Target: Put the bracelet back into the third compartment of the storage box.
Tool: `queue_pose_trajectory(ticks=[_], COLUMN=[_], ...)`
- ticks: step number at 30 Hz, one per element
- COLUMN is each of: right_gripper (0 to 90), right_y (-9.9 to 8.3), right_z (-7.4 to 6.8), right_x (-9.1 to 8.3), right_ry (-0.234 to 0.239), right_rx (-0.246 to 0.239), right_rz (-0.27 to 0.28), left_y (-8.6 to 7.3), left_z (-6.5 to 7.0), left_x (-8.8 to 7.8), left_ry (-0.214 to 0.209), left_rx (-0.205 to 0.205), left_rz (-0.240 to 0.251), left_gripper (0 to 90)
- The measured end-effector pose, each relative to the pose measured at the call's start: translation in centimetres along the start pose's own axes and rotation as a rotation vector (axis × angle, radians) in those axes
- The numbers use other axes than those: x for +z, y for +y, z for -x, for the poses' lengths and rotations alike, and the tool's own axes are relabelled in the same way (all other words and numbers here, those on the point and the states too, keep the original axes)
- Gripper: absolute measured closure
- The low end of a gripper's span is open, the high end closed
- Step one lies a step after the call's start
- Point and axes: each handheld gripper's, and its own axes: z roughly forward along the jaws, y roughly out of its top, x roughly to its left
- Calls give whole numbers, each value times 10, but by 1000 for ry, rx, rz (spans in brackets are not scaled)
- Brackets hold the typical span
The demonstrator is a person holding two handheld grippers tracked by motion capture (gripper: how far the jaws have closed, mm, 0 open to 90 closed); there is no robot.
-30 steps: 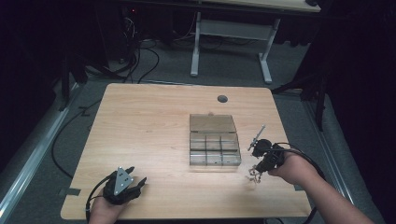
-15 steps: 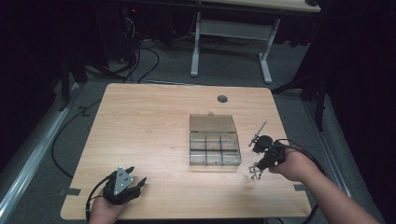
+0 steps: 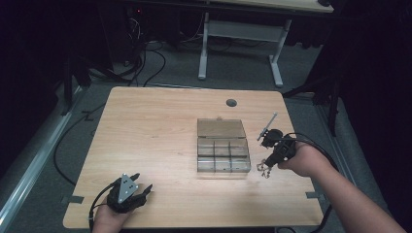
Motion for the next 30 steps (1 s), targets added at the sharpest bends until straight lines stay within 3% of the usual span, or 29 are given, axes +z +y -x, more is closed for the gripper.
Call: queue_pose_trajectory(ticks=[19, 24, 30], right_gripper=[838, 837, 837], right_y=[52, 65, 80], right_z=[9, 10, 15], right_x=[-42, -39, -24], right_ry=[-33, -31, -13], right_rx=[-19, -25, -23], right_rz=[50, 47, 26], left_y=[0, 0, 0], left_z=[0, 0, -1], left_x=[0, -1, -1], left_ry=[-4, -7, -8], left_rx=[-1, -3, -4], left_rz=[5, 7, 8], left_gripper=[398, 397, 398])
